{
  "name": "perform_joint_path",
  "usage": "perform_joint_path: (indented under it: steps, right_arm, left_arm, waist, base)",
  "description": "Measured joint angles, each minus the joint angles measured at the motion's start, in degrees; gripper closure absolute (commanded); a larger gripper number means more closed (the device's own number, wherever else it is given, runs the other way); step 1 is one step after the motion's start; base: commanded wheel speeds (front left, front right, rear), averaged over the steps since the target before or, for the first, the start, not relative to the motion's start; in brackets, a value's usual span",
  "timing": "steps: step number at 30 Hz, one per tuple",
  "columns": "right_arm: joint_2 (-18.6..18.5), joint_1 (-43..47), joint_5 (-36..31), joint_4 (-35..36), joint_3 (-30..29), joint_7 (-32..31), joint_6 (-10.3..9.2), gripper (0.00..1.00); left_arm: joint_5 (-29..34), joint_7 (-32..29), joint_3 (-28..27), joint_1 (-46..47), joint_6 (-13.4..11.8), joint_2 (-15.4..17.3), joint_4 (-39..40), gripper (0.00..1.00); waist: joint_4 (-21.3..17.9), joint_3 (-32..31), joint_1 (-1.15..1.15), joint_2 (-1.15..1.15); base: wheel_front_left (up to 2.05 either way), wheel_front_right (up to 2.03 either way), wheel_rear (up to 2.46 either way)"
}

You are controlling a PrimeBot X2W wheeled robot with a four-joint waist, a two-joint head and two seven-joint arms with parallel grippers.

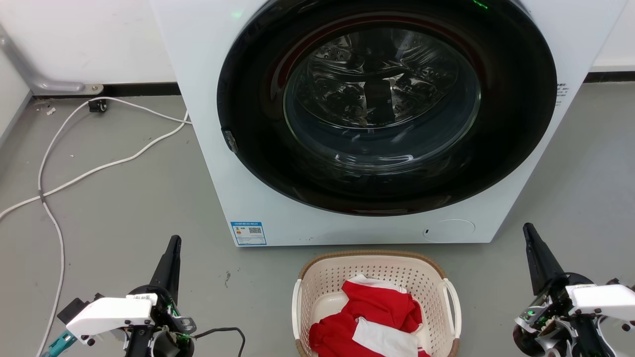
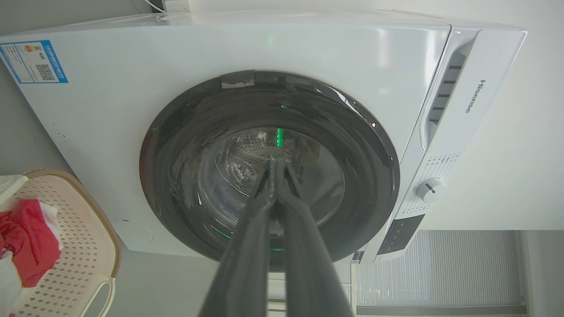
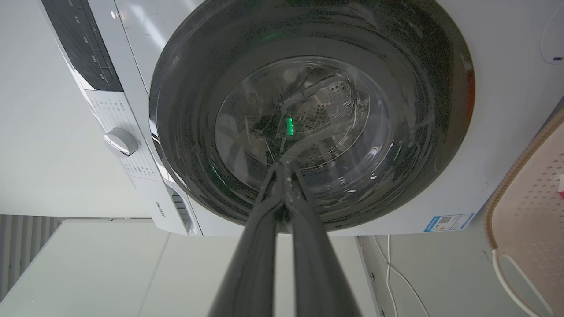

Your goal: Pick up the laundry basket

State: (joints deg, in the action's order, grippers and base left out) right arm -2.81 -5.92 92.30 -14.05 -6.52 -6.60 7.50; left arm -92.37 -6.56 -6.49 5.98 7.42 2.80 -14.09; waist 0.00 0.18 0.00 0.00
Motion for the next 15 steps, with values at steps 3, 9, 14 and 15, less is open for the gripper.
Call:
perform_joint_path:
  steps: [3, 9, 14, 15]
  right_arm:
    - [0.00, 0.00, 0.00, 0.00, 0.00, 0.00, 0.00, 1.00]
    - [0.00, 0.00, 0.00, 0.00, 0.00, 0.00, 0.00, 1.00]
    - [0.00, 0.00, 0.00, 0.00, 0.00, 0.00, 0.00, 1.00]
    - [0.00, 0.00, 0.00, 0.00, 0.00, 0.00, 0.00, 1.00]
  left_arm:
    - [0.00, 0.00, 0.00, 0.00, 0.00, 0.00, 0.00, 1.00]
    - [0.01, 0.00, 0.00, 0.00, 0.00, 0.00, 0.00, 1.00]
    - [0.01, 0.00, 0.00, 0.00, 0.00, 0.00, 0.00, 1.00]
    - [0.00, 0.00, 0.00, 0.00, 0.00, 0.00, 0.00, 1.00]
  waist:
    - [0.00, 0.00, 0.00, 0.00]
    - [0.00, 0.00, 0.00, 0.00]
    - [0.00, 0.00, 0.00, 0.00]
    - [0.00, 0.00, 0.00, 0.00]
  base:
    - [0.00, 0.00, 0.00]
    - [0.00, 0.00, 0.00]
    - [0.00, 0.00, 0.00]
    - [0.00, 0.00, 0.00]
